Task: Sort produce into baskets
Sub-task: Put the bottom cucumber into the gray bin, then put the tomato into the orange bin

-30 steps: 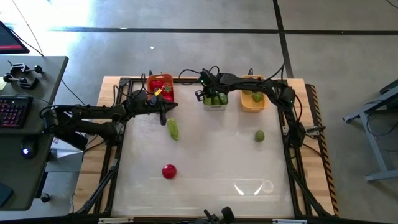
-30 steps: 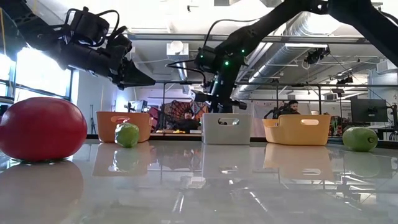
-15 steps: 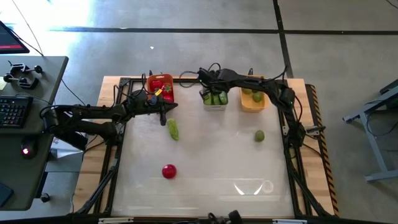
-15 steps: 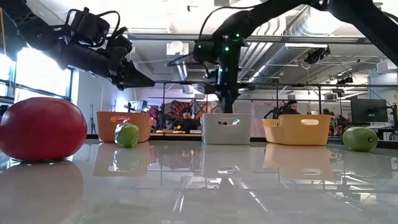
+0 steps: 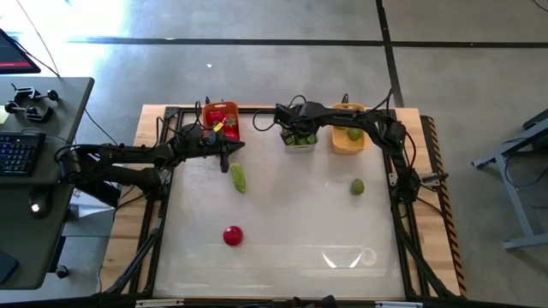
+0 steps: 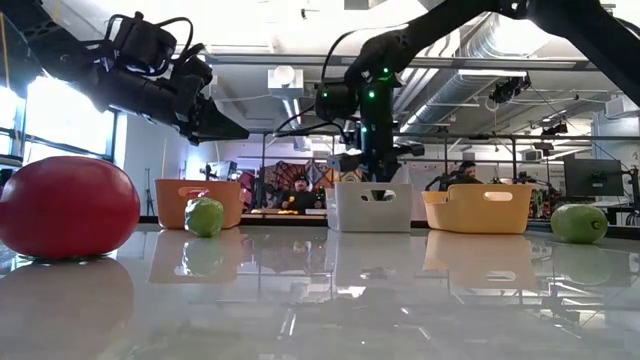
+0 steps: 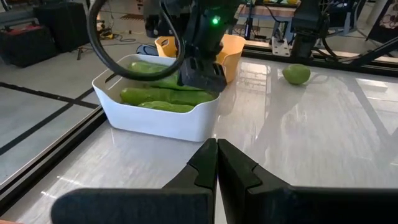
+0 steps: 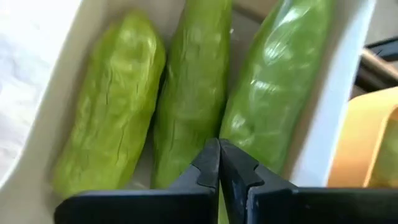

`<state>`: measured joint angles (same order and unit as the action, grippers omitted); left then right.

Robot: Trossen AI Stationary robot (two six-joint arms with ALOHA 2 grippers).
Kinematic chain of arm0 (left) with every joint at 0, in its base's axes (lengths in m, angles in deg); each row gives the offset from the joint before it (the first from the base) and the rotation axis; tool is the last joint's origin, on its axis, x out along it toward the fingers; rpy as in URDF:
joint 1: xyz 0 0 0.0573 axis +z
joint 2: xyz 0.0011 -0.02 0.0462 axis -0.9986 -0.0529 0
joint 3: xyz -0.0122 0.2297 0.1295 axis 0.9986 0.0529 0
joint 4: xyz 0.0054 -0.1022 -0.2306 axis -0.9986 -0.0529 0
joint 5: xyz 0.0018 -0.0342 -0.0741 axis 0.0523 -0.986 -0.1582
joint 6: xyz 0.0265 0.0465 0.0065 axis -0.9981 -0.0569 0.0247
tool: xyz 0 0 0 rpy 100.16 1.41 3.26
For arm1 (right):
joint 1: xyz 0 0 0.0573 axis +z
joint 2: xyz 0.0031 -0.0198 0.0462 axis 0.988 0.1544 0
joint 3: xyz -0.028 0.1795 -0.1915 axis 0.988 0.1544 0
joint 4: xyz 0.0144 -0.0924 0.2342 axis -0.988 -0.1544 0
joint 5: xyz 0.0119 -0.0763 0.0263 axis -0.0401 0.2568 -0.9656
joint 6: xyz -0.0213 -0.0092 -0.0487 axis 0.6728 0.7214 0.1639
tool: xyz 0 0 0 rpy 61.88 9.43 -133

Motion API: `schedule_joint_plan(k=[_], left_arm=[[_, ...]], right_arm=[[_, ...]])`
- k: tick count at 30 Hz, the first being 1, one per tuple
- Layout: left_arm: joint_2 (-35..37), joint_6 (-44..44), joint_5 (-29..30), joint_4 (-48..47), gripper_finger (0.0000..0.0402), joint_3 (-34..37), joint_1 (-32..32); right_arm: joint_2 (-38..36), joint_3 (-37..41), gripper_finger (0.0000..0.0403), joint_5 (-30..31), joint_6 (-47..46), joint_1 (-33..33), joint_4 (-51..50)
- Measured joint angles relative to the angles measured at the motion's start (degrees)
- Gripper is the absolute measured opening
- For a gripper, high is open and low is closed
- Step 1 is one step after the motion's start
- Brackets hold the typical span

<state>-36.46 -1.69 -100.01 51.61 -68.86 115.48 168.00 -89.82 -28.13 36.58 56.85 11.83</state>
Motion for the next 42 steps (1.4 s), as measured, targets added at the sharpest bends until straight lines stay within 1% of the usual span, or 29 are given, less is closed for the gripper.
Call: schedule_joint_plan(k=[5, 8, 13, 20, 24, 28, 31, 34, 37, 38, 40, 42], left_arm=[[0.0, 0.1, 0.0, 0.0, 0.0, 0.0, 0.0], [0.0, 0.1, 0.0, 0.0, 0.0, 0.0, 0.0], [0.0, -0.1, 0.0, 0.1, 0.0, 0.0, 0.0], [0.0, -0.1, 0.0, 0.0, 0.0, 0.0, 0.0], [0.0, -0.9, 0.0, -0.6, 0.0, 0.0, 0.0], [0.0, -1.0, 0.0, -1.5, 0.0, 0.0, 0.0], [0.2, -2.5, 0.0, -3.1, 0.0, 0.0, 0.0], [0.3, -3.4, 0.0, -4.5, 0.0, 0.0, -0.1], [0.5, -4.4, -0.3, -6.1, 0.0, 0.0, -0.3], [0.6, -4.4, -0.3, -6.8, 0.0, -0.1, -0.6], [0.8, -4.4, -0.3, -9.9, 0.0, -0.9, -1.7], [1.1, -5.0, -0.3, -14.4, 0.0, -2.3, -3.4]], right_arm=[[-2.8, -0.5, 0.0, 2.9, 0.6, 1.2, 0.0], [-3.3, -0.5, 0.0, 4.5, -0.5, 1.4, -2.1], [-3.1, 1.3, 0.0, 3.6, -0.4, 0.4, 0.4], [-3.1, 4.4, 0.0, 2.2, -1.0, -0.6, 1.4], [-3.5, 4.5, 0.0, 2.3, 2.2, 0.0, 4.1], [-5.3, 4.4, 0.0, 5.0, 6.2, 1.5, 8.0], [-5.7, 6.1, 0.0, 5.6, 10.0, 2.2, 13.6], [-5.9, 9.9, 0.0, 1.0, 15.1, 2.2, 23.4], [-7.2, 13.2, 0.0, -6.4, 21.6, 1.7, 35.9], [-7.6, 13.7, 0.0, -9.1, 23.7, 1.4, 38.5], [-8.4, 14.0, 0.0, -12.6, 27.3, 1.1, 41.5], [-9.0, 14.3, 0.0, -12.9, 29.4, 1.0, 41.5]])
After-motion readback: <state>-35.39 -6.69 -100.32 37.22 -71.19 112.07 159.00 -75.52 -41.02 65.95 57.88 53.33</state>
